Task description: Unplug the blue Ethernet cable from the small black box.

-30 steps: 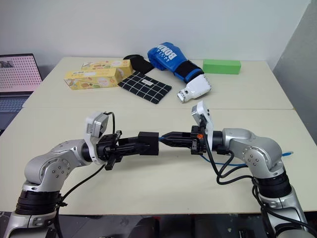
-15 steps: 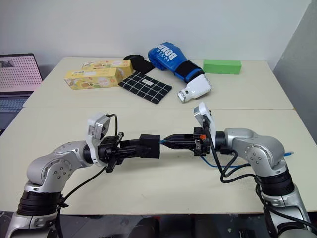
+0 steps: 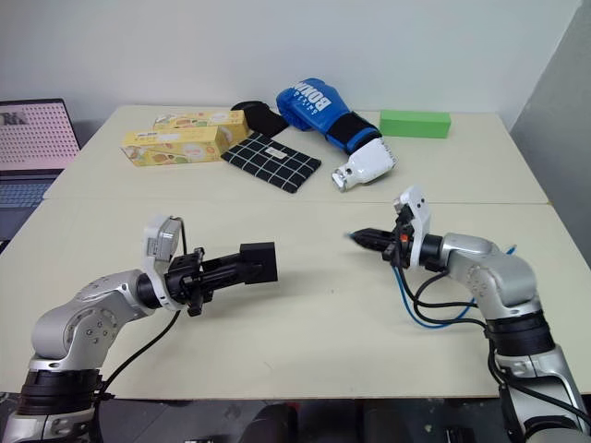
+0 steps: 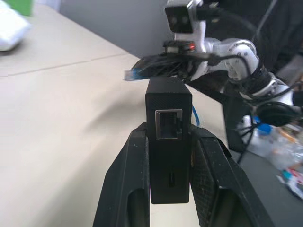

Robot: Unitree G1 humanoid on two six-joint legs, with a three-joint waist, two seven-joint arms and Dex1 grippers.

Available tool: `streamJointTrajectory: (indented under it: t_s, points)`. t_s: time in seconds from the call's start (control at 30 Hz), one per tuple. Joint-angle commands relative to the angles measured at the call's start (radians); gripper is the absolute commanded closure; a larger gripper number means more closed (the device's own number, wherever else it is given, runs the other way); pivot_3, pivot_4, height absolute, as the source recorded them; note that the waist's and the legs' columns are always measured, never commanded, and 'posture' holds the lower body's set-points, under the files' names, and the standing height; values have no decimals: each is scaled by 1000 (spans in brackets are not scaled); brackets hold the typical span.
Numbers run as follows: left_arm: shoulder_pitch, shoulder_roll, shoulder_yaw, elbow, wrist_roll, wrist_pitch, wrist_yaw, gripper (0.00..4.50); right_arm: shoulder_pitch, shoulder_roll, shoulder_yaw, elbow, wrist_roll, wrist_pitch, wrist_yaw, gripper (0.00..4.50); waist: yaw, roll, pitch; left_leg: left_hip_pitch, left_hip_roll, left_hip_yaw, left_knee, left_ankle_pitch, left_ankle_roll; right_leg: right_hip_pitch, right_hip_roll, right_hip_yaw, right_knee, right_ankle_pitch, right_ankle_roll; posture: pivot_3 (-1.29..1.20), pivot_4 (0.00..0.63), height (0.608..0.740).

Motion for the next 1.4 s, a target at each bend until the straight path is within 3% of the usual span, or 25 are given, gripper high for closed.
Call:
streamJointTrajectory:
  t_s: [0.03,0.17,0.23,0.27,0.4,0.6,0.73,0.9,1.03,1.4]
  points:
    - [12,-1,26,-53,17,2,82,3734,-41,48,9,216,-224,-253,-159,4464,0,0,0,-1,0,0,0,0,0,0,0,0,0,0,0,0,150,740]
    - [12,-2,16,-66,19,14,121,3734,-46,92,11,328,-302,-327,-187,4464,0,0,0,-8,1,1,1,0,-1,-8,-1,1,3,0,0,0,150,740]
    - [12,1,6,-72,35,11,140,3734,-35,104,6,330,-305,-307,-176,3762,0,0,0,-11,1,2,2,2,-4,-12,-1,1,5,0,0,0,150,740]
    - [13,0,5,-74,46,5,151,3734,-31,108,2,325,-305,-300,-170,3669,0,0,0,-11,1,2,2,2,-4,-12,-1,1,4,0,0,0,150,740]
    - [7,-25,11,-59,87,-34,208,3734,-18,90,-37,258,-277,-259,-124,2580,0,0,0,-11,1,2,2,2,-4,-12,-1,1,5,0,0,0,150,740]
    - [14,-91,49,-7,163,-150,309,3734,56,-39,-7,-62,-184,-208,134,1275,2,0,0,-11,1,1,2,0,0,-12,-1,1,4,0,0,0,150,740]
    - [14,-166,86,72,269,-344,418,3734,57,-54,49,-224,-183,-193,185,1275,-3,0,0,-10,1,2,2,0,0,-11,-1,1,4,0,0,0,150,740]
    - [-18,-243,119,336,501,-741,627,3734,-22,48,162,-284,-244,-169,133,1275,-1,0,0,-9,1,0,2,0,-1,-11,0,0,6,0,0,0,150,740]
    - [-43,-268,138,512,571,-910,724,3734,-71,97,202,-284,-251,-144,138,1275,3,-1,-1,-10,0,0,3,1,-1,-11,-2,0,5,0,0,0,150,740]
    - [-66,-312,158,727,545,-1014,773,3734,-115,112,232,-251,-283,-129,158,1275,5,-2,-1,-11,-1,-1,4,1,-1,-11,-3,-1,5,1,1,0,150,740]
